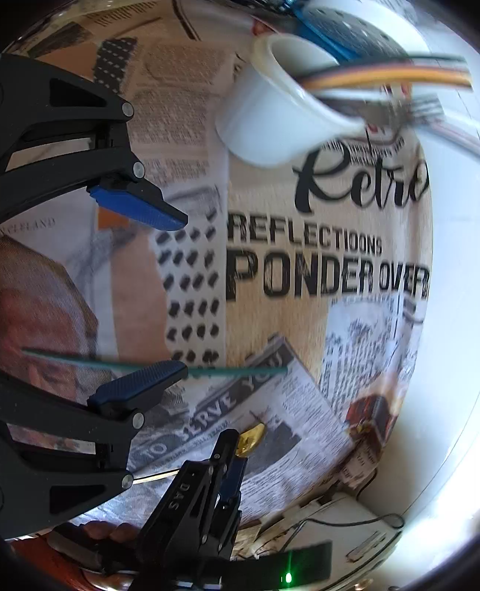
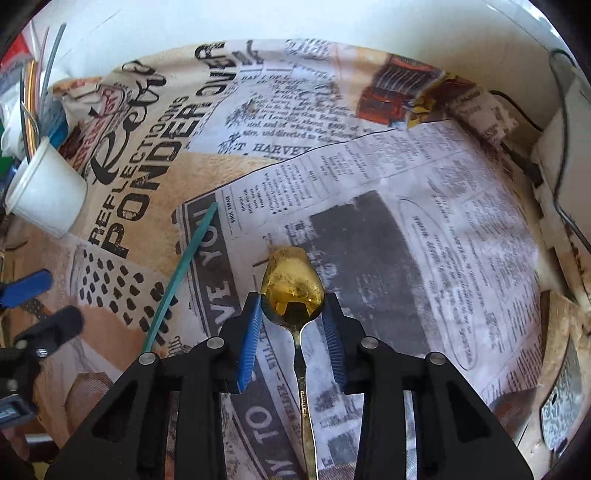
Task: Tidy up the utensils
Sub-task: 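Grasp the gold spoon with the right tool while the left tool grasps the green chopstick, then lift the gold spoon and green chopstick and carry them over the white cup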
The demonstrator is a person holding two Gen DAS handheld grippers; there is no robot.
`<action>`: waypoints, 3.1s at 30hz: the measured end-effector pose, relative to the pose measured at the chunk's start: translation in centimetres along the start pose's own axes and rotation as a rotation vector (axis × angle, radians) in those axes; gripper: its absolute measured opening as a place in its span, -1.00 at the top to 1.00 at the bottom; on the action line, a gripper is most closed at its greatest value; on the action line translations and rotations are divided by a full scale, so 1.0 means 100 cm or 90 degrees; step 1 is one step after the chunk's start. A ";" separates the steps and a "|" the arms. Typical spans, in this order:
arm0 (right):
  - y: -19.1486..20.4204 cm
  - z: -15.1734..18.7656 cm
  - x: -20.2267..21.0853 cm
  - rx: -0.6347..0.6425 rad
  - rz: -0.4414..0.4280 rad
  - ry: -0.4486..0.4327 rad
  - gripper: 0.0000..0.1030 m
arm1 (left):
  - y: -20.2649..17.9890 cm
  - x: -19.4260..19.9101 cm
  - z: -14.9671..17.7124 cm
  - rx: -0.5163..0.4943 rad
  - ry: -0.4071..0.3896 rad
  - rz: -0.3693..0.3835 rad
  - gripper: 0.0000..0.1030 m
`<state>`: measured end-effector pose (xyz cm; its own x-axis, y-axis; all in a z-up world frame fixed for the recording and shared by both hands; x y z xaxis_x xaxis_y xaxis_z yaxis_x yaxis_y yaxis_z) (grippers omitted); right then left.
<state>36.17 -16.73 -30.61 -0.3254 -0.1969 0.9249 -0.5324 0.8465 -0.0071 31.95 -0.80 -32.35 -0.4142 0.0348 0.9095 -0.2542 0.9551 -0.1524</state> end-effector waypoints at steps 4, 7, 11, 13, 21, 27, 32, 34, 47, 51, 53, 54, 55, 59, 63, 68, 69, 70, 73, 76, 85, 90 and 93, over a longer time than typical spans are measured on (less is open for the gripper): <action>-0.008 0.007 0.019 -0.015 -0.002 -0.023 0.41 | -0.020 -0.012 -0.004 -0.031 0.013 0.010 -0.39; -0.014 0.010 0.036 -0.022 0.003 -0.047 0.41 | -0.034 -0.022 -0.007 -0.056 0.024 0.010 -0.34; -0.023 0.011 0.055 -0.028 0.001 -0.076 0.41 | -0.049 -0.034 -0.011 -0.082 0.040 0.007 -0.03; -0.026 0.013 0.063 -0.031 0.000 -0.088 0.41 | -0.054 -0.042 -0.012 -0.089 0.054 0.006 0.23; -0.026 0.017 0.083 -0.038 -0.008 -0.118 0.41 | -0.062 -0.055 -0.019 -0.083 0.068 0.001 0.40; -0.026 0.018 0.092 -0.043 -0.017 -0.133 0.41 | -0.064 -0.060 -0.028 -0.098 0.064 -0.030 0.91; -0.025 0.018 0.101 -0.043 -0.021 -0.146 0.41 | -0.062 -0.061 -0.030 -0.113 0.067 -0.032 0.91; -0.024 0.018 0.105 -0.045 -0.021 -0.151 0.41 | -0.062 -0.060 -0.029 -0.110 0.072 -0.024 0.91; -0.018 0.017 0.125 -0.044 -0.021 -0.181 0.41 | -0.058 0.016 -0.025 -0.087 -0.015 0.028 0.91; -0.015 0.015 0.133 -0.044 -0.022 -0.195 0.41 | -0.052 0.043 -0.025 -0.084 -0.047 0.049 0.91; -0.013 0.014 0.138 -0.043 -0.023 -0.202 0.41 | -0.050 0.055 -0.024 -0.080 -0.059 0.057 0.91; -0.011 0.013 0.140 -0.042 -0.023 -0.206 0.41 | -0.049 0.062 -0.023 -0.077 -0.067 0.062 0.91; -0.010 0.012 0.143 -0.042 -0.022 -0.210 0.41 | -0.047 0.068 -0.023 -0.074 -0.075 0.066 0.91; -0.004 0.010 0.150 -0.039 -0.025 -0.225 0.41 | -0.040 0.093 -0.020 -0.066 -0.111 0.072 0.91; 0.002 0.005 0.158 -0.039 -0.031 -0.236 0.42 | -0.031 0.115 -0.022 -0.055 -0.143 0.079 0.92; 0.012 -0.005 0.165 -0.031 -0.036 -0.252 0.42 | -0.018 0.139 -0.027 -0.043 -0.185 0.078 0.92; 0.015 -0.008 0.167 -0.028 -0.036 -0.256 0.42 | -0.015 0.144 -0.029 -0.039 -0.194 0.077 0.93; 0.019 -0.012 0.169 -0.025 -0.036 -0.261 0.42 | -0.011 0.148 -0.031 -0.036 -0.201 0.077 0.92; 0.029 -0.023 0.176 -0.017 -0.041 -0.274 0.42 | 0.000 0.160 -0.036 -0.029 -0.225 0.072 0.93; 0.041 -0.035 0.181 -0.008 -0.043 -0.289 0.42 | 0.013 0.170 -0.042 -0.023 -0.246 0.072 0.93; 0.089 -0.072 0.191 0.016 -0.069 -0.323 0.42 | 0.059 0.197 -0.058 -0.008 -0.287 0.062 0.93; 0.119 -0.093 0.192 0.029 -0.095 -0.337 0.42 | 0.085 0.209 -0.066 0.005 -0.301 0.049 0.93; 0.138 -0.104 0.193 0.039 -0.111 -0.346 0.42 | 0.102 0.219 -0.069 0.013 -0.314 0.043 0.93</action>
<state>30.69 -3.73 -8.87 -0.5750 -0.5711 0.5858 -0.6535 0.7514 0.0910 26.35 11.78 -11.35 -0.7936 -0.0513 0.6063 -0.2274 0.9492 -0.2174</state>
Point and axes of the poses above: each gripper's, at about its wrist camera, not at the fingertips, and x roughly against the way its jaws point, y to its left, z to its underside, the point moved 3 cm from there along -x, roughly the way its jaws point, and after that the axes turned 4 degrees about x, right-handed, at the moved point
